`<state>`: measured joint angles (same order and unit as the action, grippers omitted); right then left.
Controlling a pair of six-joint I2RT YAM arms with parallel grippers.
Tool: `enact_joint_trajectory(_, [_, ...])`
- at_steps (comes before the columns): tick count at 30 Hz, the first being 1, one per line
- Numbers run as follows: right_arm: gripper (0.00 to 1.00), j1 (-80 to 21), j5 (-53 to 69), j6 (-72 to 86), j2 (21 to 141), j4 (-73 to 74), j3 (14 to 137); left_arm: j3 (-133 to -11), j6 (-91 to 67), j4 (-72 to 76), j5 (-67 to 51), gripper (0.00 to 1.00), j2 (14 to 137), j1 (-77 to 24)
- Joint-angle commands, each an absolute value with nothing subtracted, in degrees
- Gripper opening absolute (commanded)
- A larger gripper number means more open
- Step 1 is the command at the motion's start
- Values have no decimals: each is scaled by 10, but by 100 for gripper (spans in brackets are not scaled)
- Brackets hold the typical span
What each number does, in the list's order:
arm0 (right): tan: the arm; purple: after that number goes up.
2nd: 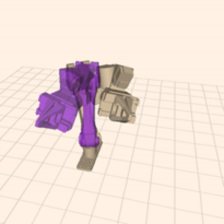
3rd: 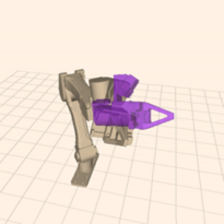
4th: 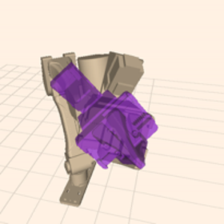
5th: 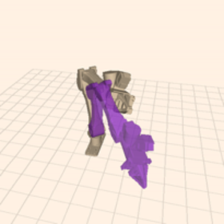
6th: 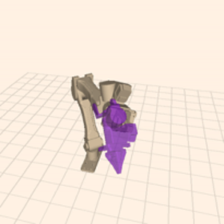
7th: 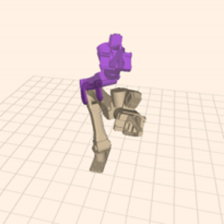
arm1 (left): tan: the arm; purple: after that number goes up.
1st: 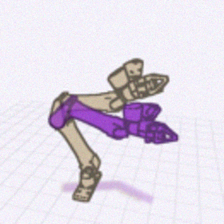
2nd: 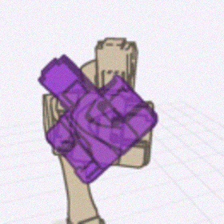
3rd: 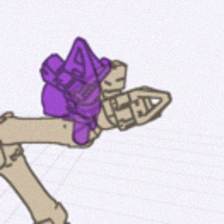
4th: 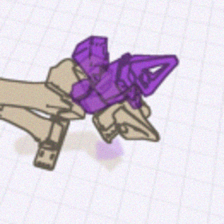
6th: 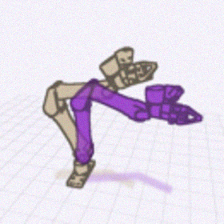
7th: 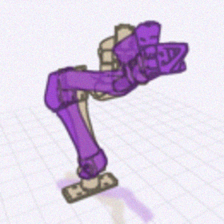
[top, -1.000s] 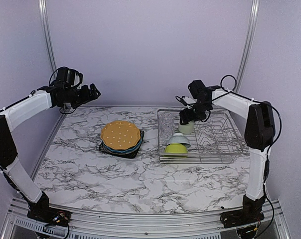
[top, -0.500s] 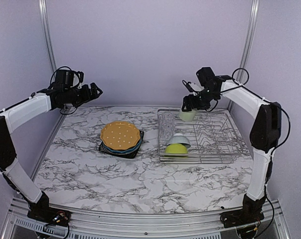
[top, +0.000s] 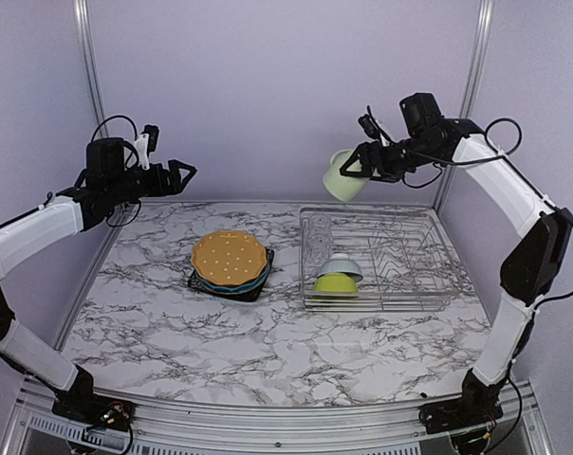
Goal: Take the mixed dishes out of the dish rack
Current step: Pass from the right arm to the left
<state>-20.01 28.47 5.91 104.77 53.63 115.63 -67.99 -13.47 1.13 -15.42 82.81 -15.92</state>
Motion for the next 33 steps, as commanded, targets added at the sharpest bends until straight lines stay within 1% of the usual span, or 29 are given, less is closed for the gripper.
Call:
enact_joint_trajectory(1, [43, -199, 406, 97, 1007, 494, 1158, -649, -38, 55, -165, 99, 792, -179])
enact_joint_trajectory(6, [40, -199, 498, 134, 986, 487, 1139, -594, 113, 78, -97, 99, 740, -260])
enact_joint_trajectory(14, [36, -211, 610, 218, 937, 443, 1073, -517, 255, 164, -34, 99, 655, -323])
enact_joint_trajectory(19, [35, -247, 652, 275, 916, 413, 1039, -491, 364, 189, 12, 99, 620, -380])
enact_joint_trajectory(23, [34, -290, 671, 299, 914, 408, 1030, -479, 442, 184, 15, 99, 598, -430])
enact_joint_trajectory(26, [35, -311, 690, 334, 906, 371, 1009, -476, 510, 173, 33, 98, 590, -475])
enact_joint_trajectory(29, [34, -326, 705, 361, 899, 343, 988, -469, 568, 184, 85, 95, 590, -521])
enact_joint_trajectory(33, [33, -340, 724, 362, 898, 346, 975, -455, 632, 216, 145, 92, 595, -576])
